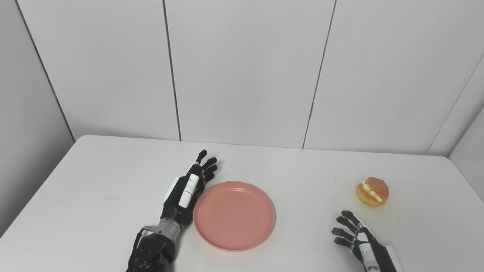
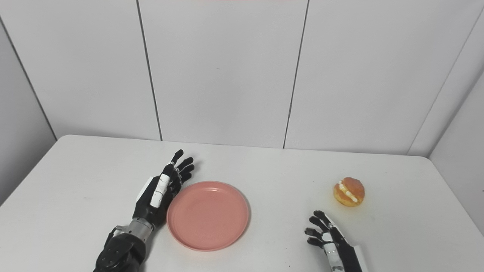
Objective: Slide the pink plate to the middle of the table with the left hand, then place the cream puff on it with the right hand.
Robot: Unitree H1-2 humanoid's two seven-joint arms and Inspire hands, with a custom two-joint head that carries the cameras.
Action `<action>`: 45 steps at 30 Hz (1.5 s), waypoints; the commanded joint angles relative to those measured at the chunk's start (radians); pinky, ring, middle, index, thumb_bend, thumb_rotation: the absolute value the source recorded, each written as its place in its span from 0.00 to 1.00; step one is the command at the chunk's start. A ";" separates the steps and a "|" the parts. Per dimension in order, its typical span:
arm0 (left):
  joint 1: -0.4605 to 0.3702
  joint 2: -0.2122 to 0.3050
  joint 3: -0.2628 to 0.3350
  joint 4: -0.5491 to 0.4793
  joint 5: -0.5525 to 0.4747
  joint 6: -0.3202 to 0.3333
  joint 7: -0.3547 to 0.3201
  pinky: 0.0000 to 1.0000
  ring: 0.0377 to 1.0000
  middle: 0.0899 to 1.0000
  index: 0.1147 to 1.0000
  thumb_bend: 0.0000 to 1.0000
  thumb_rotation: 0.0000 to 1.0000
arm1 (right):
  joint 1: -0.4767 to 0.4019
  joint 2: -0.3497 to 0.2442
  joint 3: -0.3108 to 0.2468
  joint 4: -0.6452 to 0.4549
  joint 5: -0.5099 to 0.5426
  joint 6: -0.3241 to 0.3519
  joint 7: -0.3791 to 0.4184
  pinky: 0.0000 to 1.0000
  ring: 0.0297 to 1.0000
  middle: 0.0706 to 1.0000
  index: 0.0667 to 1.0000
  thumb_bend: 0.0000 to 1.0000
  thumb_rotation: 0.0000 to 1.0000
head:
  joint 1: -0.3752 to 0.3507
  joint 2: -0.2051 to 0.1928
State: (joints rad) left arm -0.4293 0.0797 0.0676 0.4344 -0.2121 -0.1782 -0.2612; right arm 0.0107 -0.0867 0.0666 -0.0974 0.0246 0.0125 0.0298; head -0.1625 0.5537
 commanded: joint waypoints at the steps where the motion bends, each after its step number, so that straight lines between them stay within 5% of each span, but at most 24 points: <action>1: 0.030 -0.038 -0.014 0.010 -0.005 -0.011 0.003 0.92 0.93 0.91 0.98 0.96 0.86 | 0.002 0.019 0.035 -0.015 -0.007 0.053 0.031 0.74 0.77 0.84 0.85 0.89 1.00 | -0.013 0.007; 12: 0.041 -0.060 -0.022 -0.040 0.033 -0.006 0.053 0.90 0.93 0.89 0.97 0.96 0.86 | -0.009 0.034 0.052 -0.044 -0.038 0.080 0.020 0.72 0.76 0.83 0.84 0.88 1.00 | -0.078 0.047; 26: 0.036 -0.018 -0.031 0.009 -0.016 -0.032 -0.028 0.98 0.95 0.95 1.00 0.95 0.85 | -0.038 0.094 0.087 0.017 -0.109 0.052 -0.010 0.70 0.75 0.83 0.84 0.88 1.00 | -0.319 -0.013; 34: 0.038 -0.002 -0.018 0.025 -0.036 -0.044 -0.046 1.00 0.96 0.95 1.00 0.93 0.86 | -0.052 0.120 0.100 0.052 -0.140 0.039 -0.030 0.70 0.76 0.84 0.85 0.89 1.00 | -0.357 -0.028; 38: 0.045 -0.006 -0.018 0.013 -0.039 -0.034 -0.046 1.00 0.96 0.96 1.00 0.92 0.87 | -0.050 0.107 0.114 0.060 -0.228 -0.015 -0.077 0.67 0.77 0.85 0.85 0.84 0.99 | -0.346 -0.038; 45: 0.056 -0.010 -0.020 -0.008 -0.048 -0.022 -0.049 1.00 0.97 0.96 1.00 0.86 0.88 | -0.032 0.095 0.133 -0.076 -0.561 0.031 -0.207 0.68 0.79 0.85 0.82 0.82 0.93 | -0.334 -0.035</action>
State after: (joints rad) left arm -0.4182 0.0643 0.0424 0.4105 -0.2538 -0.1897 -0.2990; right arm -0.0180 0.0116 0.2068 -0.1149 -0.4809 0.0287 -0.1389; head -0.4970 0.5185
